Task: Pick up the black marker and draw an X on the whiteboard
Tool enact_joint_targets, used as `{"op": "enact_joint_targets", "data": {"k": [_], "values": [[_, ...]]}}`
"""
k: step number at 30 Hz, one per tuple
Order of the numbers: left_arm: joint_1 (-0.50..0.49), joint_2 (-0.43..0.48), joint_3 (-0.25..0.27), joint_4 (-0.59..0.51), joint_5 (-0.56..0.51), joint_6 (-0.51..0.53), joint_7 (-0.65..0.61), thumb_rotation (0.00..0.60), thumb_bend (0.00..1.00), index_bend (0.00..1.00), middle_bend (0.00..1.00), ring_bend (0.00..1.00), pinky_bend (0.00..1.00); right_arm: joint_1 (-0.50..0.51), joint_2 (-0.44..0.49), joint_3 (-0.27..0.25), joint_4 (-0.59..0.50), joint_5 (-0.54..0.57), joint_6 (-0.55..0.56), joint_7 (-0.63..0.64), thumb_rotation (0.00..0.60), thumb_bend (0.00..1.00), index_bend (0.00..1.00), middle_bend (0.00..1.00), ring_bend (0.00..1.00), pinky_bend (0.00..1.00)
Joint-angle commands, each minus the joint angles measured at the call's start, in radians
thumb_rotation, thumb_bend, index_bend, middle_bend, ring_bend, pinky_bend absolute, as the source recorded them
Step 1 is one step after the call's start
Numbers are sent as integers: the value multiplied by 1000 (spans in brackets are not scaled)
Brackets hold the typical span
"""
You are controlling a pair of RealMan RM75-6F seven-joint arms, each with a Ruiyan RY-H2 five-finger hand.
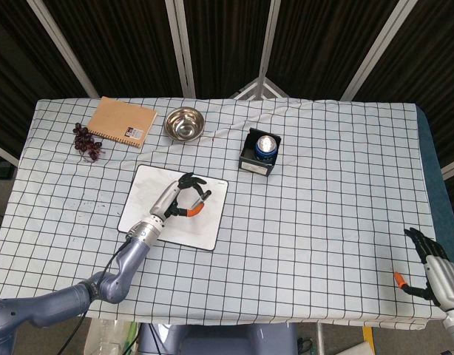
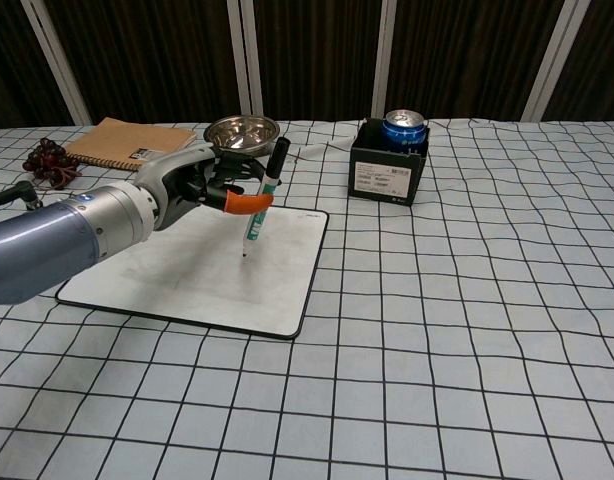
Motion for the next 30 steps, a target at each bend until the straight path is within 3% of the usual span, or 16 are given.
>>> {"op": "enact_joint_targets", "data": {"k": [1, 12, 24, 30], "values": [[-3, -3, 3, 14, -1, -1, -2, 600, 529, 722, 235, 0, 0, 0, 0, 0, 1, -1, 0, -1, 600, 351, 0, 0, 0, 0], [-19, -20, 12, 93, 0, -26, -40, 600, 514, 735, 236, 0, 0, 1, -5, 1, 2, 7, -3, -16, 600, 352, 0, 0, 0, 0], [-35, -20, 25, 272, 47, -23, -104, 600, 512, 736, 236, 0, 0, 3, -9, 4, -7, 24, -11, -36, 600, 351, 0, 0, 0, 0], [-35, 3, -4, 287, 45, -1, -161, 600, 510, 736, 236, 0, 0, 3, -9, 5, -10, 24, -10, -37, 600, 351, 0, 0, 0, 0]]}}
